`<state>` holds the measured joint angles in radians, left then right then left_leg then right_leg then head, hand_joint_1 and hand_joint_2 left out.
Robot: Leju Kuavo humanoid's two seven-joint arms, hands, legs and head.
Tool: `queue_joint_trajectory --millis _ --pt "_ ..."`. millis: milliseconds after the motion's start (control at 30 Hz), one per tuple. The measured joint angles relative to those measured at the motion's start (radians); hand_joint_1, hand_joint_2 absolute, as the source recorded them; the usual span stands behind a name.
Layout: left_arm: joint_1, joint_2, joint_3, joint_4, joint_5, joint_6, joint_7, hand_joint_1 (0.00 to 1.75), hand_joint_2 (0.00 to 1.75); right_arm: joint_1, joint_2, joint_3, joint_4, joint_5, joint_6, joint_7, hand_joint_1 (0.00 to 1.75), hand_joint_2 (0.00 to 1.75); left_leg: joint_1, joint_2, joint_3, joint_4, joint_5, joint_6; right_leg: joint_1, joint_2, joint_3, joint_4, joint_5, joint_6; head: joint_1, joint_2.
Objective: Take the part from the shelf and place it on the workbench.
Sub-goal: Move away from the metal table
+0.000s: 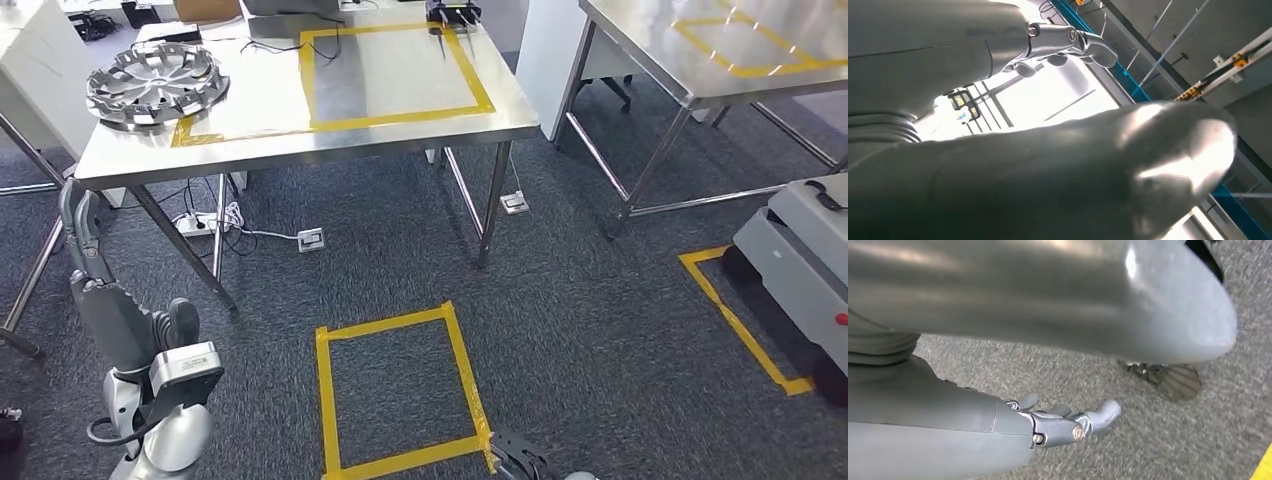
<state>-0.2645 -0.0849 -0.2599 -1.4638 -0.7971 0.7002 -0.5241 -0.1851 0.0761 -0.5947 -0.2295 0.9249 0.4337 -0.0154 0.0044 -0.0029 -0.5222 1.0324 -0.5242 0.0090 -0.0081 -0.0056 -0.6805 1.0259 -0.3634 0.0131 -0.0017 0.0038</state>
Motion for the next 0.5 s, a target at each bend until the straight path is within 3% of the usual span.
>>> queue_joint_trajectory --millis 67,133,167,200,233,300,367,433,500 --pt "0.0 0.001 0.0 0.0 0.002 -0.001 0.0 0.0 0.0 0.002 0.0 0.0 0.0 0.0 0.002 0.001 0.0 0.0 0.003 0.003 -0.022 -0.002 0.024 0.015 -0.002 0.002 -0.026 0.067 -0.079 0.008 0.0 0.0" --pt "0.001 0.002 -0.001 0.0 0.009 -0.001 -0.001 0.0 0.0 0.003 0.0 0.0 0.0 0.0 0.003 0.001 0.0 0.0 0.001 0.003 -0.054 0.0 0.051 0.02 -0.002 0.003 -0.061 0.199 -0.181 0.012 0.001 0.0" --pt "0.002 0.003 -0.001 0.0 0.014 -0.001 -0.003 0.0 0.0 0.003 0.0 0.0 0.0 0.0 0.003 0.001 0.0 0.0 -0.001 0.003 -0.071 0.001 0.064 0.02 -0.001 0.004 -0.068 0.256 -0.203 0.012 0.001 0.0" --pt "0.003 0.004 -0.001 0.0 0.018 -0.001 -0.005 0.0 0.0 0.004 0.0 0.0 0.0 0.0 0.003 0.001 0.0 0.0 -0.002 0.003 -0.088 0.001 0.076 0.02 -0.001 0.004 -0.061 0.287 -0.201 0.01 0.001 0.0" --pt "0.004 0.006 -0.001 0.0 0.021 -0.001 -0.008 0.0 0.0 0.004 0.0 0.0 0.0 0.0 0.003 0.0 0.0 0.0 -0.004 0.004 -0.103 0.002 0.087 0.019 0.001 0.004 -0.037 0.282 -0.18 0.007 0.001 0.0" --pt "0.004 0.006 -0.001 -0.001 0.021 0.0 -0.014 0.0 0.0 0.004 -0.001 0.0 0.0 0.0 0.003 0.001 0.0 0.0 -0.006 0.004 -0.126 0.003 0.108 0.017 0.006 0.005 0.058 0.174 -0.14 -0.009 0.001 0.0" --pt "0.003 0.006 -0.001 -0.004 0.02 0.0 -0.019 0.0 0.0 0.002 -0.003 0.0 -0.001 0.0 0.003 0.0 0.0 0.0 -0.007 0.005 -0.138 0.001 0.126 0.009 0.015 0.007 0.152 0.036 -0.151 -0.024 0.001 0.0" --pt "0.003 0.006 -0.001 -0.007 0.018 0.0 -0.025 0.0 0.0 0.0 -0.004 0.0 -0.002 0.0 0.002 0.0 0.0 0.0 -0.003 0.007 -0.14 -0.006 0.145 -0.004 0.023 0.008 0.181 -0.02 -0.162 -0.033 0.002 0.0" --pt "0.003 0.008 -0.001 -0.008 0.018 0.001 -0.026 0.0 0.0 0.0 -0.004 0.0 -0.002 0.0 0.001 0.0 0.0 0.0 -0.001 0.005 -0.144 -0.01 0.151 -0.017 0.021 0.005 0.171 -0.03 -0.14 -0.04 0.004 0.0"
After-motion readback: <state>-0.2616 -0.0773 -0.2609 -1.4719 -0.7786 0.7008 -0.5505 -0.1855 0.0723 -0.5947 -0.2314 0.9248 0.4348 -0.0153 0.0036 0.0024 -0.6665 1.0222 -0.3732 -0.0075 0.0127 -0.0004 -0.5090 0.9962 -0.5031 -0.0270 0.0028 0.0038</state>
